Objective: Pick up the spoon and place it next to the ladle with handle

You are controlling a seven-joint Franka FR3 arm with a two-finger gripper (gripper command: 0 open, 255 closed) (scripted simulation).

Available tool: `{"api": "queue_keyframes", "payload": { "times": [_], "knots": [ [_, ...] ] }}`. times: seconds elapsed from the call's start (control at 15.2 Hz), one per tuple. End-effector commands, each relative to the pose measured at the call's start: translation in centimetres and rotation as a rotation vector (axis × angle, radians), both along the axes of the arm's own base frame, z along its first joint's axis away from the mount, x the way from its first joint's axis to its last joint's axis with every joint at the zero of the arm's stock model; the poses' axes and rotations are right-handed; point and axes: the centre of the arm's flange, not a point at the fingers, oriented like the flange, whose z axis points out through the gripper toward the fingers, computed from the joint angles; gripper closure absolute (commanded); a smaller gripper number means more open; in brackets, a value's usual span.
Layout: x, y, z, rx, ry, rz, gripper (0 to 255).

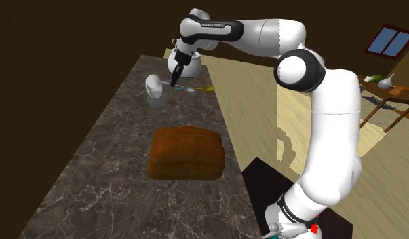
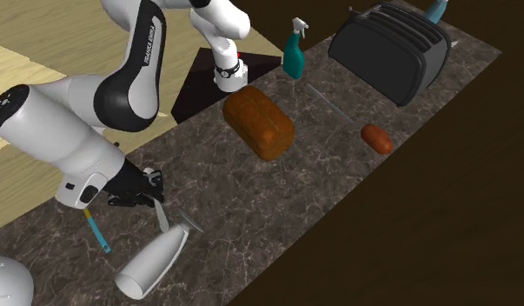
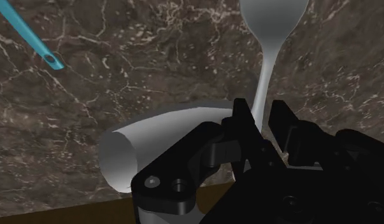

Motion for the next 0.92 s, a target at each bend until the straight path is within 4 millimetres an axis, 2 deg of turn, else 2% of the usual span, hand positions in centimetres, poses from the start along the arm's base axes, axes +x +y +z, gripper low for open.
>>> {"api": "queue_keyframes", "payload": {
  "times": [0.0,0.4,0.86],
  "knots": [
    [1.1,-2.5,0.3,0.0,0.001,0.001,255],
    [4.1,-9.5,0.3,0.0,0.001,0.001,255],
    [4.1,-9.5,-3.4,0.0,0.001,0.001,255]
  ]
}}
